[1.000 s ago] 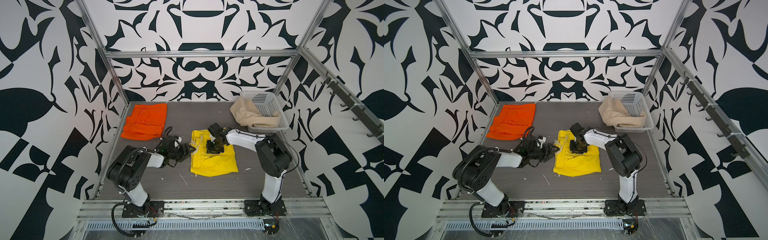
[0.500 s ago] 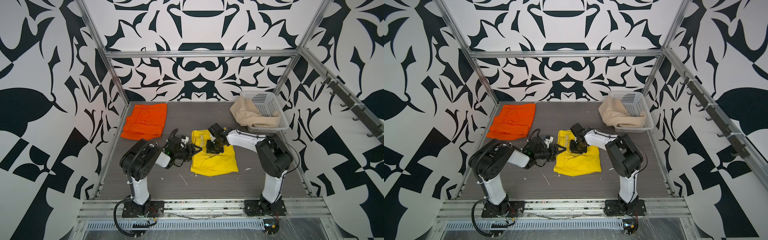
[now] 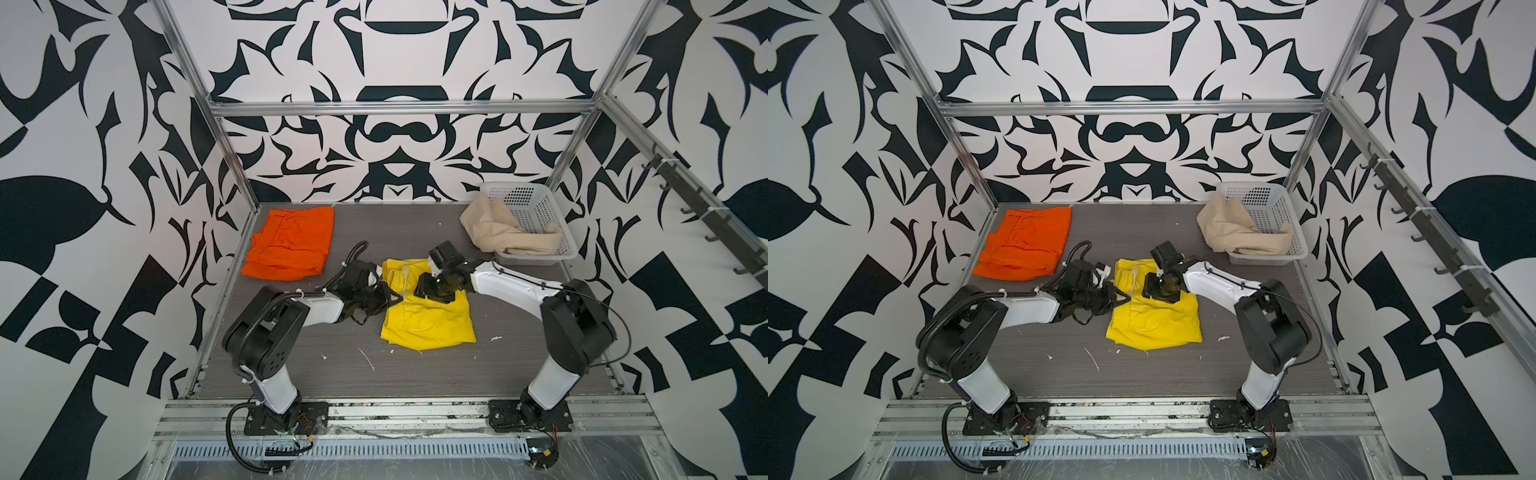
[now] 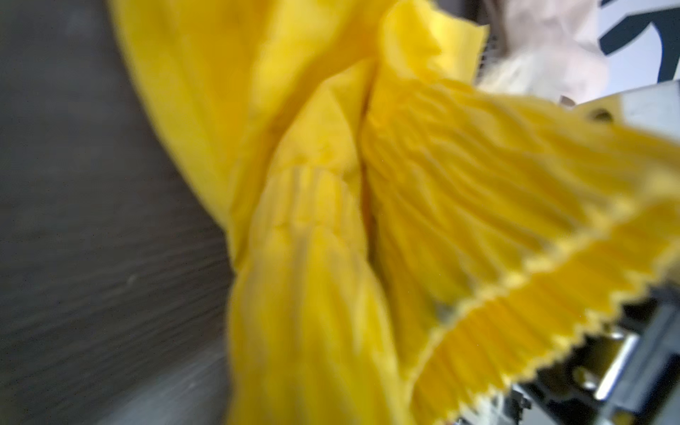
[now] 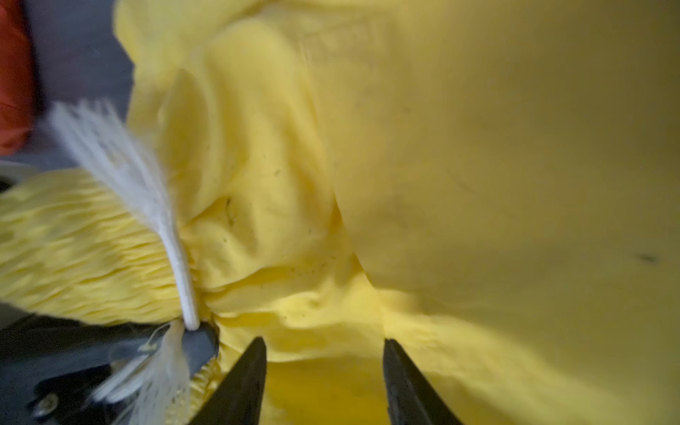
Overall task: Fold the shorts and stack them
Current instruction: 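Carry the yellow shorts onto the orange shorts with the left gripper while right withdraws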
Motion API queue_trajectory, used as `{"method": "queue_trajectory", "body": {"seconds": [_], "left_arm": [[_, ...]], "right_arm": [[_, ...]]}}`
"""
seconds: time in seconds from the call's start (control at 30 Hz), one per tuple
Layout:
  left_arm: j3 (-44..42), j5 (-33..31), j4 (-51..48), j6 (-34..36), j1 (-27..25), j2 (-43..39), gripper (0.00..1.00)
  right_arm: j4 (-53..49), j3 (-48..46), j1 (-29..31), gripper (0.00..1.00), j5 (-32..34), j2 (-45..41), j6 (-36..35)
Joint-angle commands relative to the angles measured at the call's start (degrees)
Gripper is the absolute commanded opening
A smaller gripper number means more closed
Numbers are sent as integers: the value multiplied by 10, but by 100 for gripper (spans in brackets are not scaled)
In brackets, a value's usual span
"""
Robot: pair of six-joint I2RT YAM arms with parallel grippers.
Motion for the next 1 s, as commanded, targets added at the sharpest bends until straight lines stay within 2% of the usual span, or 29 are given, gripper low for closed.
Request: {"method": "queue_trajectory", "body": {"seconds": [0.0, 0.13, 0.43, 0.57, 0.73, 0.97], "left_arm": [[101, -43, -251, 164, 4, -37, 0], [216, -85, -424, 276, 23, -28, 0], [477, -173, -685, 468, 91, 57, 0], [591, -201, -757, 532, 119, 112, 0], [719, -239, -838, 569, 150, 185, 0], [830, -310, -858, 624, 165, 232, 0]], "right_arm": [[-33, 1, -33, 61, -5, -57, -16], [-62, -12, -51, 62, 10, -88, -36], [-46, -65, -71, 62, -1, -109, -38], [-47, -71, -74, 62, -14, -98, -42], [-49, -73, -75, 61, -22, -88, -49], [-48, -76, -77, 61, -31, -76, -56]]}}
